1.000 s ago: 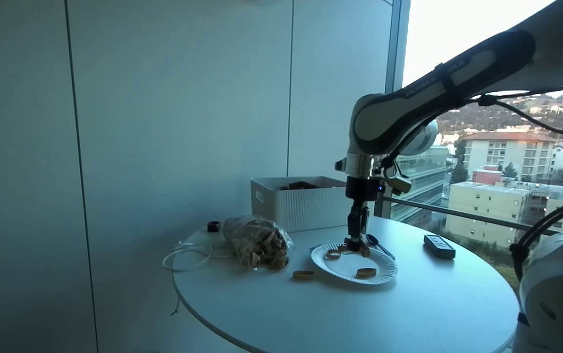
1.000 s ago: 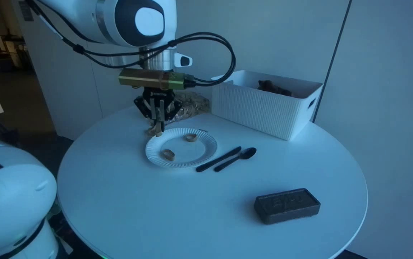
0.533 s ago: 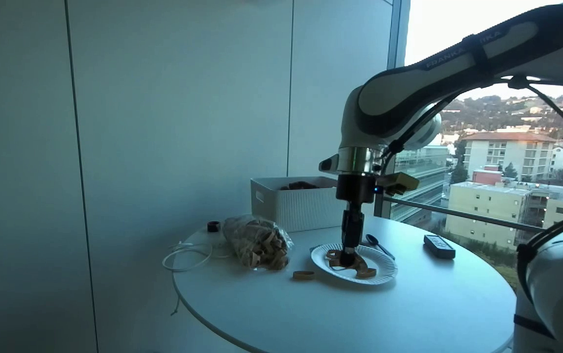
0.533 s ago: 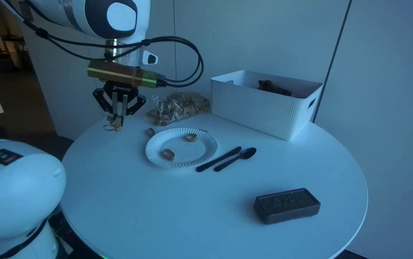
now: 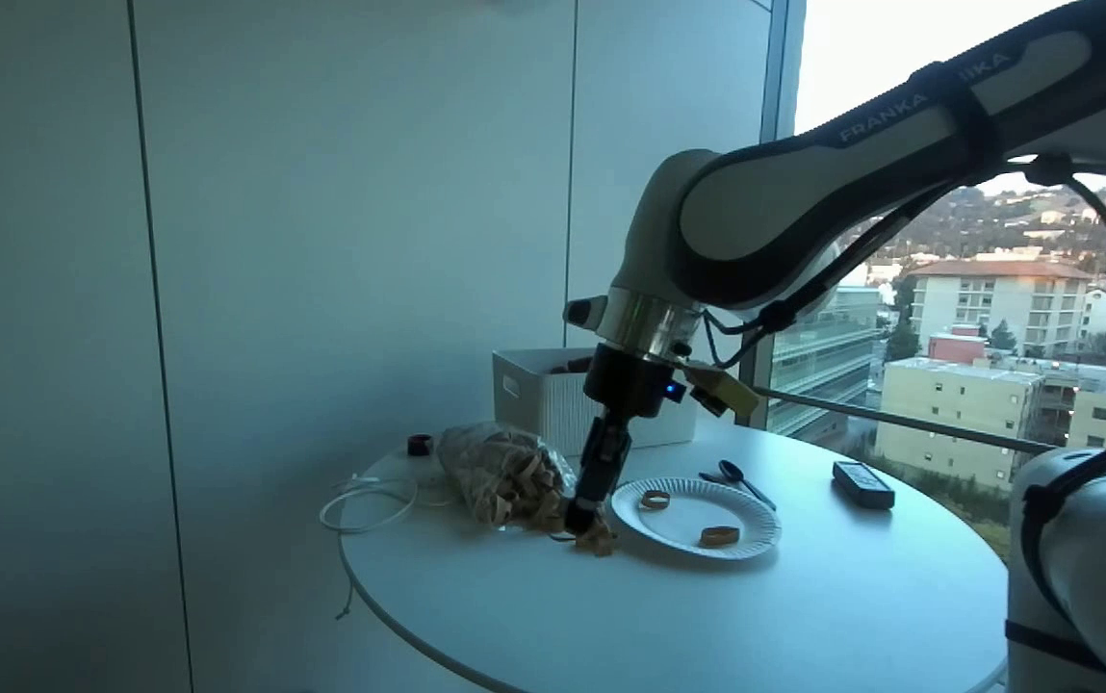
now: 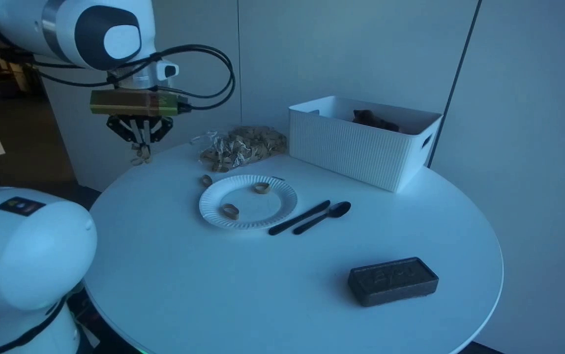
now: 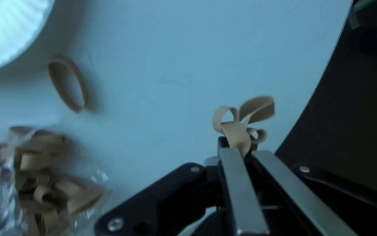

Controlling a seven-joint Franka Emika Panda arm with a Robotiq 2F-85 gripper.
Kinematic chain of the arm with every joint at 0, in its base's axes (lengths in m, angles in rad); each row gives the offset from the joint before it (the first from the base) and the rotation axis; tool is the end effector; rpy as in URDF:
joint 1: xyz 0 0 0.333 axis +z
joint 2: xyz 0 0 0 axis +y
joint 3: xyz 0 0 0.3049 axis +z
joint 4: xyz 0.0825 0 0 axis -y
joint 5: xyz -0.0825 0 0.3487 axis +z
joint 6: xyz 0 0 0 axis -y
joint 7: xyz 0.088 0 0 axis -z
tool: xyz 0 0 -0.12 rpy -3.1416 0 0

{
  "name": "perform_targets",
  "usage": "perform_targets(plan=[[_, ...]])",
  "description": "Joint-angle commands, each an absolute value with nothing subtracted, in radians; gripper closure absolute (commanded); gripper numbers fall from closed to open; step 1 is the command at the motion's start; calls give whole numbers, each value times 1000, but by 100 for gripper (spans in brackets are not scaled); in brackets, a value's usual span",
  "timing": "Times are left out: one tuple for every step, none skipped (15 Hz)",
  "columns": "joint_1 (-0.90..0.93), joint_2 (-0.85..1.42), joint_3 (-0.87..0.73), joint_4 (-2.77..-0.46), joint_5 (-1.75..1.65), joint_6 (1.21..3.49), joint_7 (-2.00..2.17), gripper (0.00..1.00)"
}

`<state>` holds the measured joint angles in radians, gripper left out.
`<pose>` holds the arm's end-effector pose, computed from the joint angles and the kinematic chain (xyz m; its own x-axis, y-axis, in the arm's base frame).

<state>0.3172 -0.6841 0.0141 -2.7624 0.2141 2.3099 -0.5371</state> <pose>0.3097 0.1129 0.4280 0.7133 0.6437 0.2773 0.6781 -0.7338 -0.0409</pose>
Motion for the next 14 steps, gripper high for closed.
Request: perform_targets(plan=[[356, -595, 112, -2762, 179, 2557, -425, 94], [351, -555, 140, -2763, 153, 2615, -388, 94], [330, -505, 165, -2764, 114, 2689, -355, 94], [301, -464, 200, -2767, 59, 2755, -305, 94], [253, -420, 241, -2770, -16, 2821, -244, 94], [182, -381, 293, -2774, -110, 2885, -165, 95], [106, -352, 344, -2776, -204, 2950, -89, 95], [29, -365, 393, -2778, -290, 2958, -17, 95], [-47, -373, 423, -2778, -379, 2980, 40, 95], [-127, -382, 475, -2776, -471, 2995, 120, 95], [-205, -391, 506, -2774, -559, 3013, 175, 95], [-286, -407, 551, -2771, -651, 3024, 251, 95], [-365, -428, 597, -2767, -715, 3033, 307, 94], [-436, -450, 644, -2764, -777, 3037, 369, 90]])
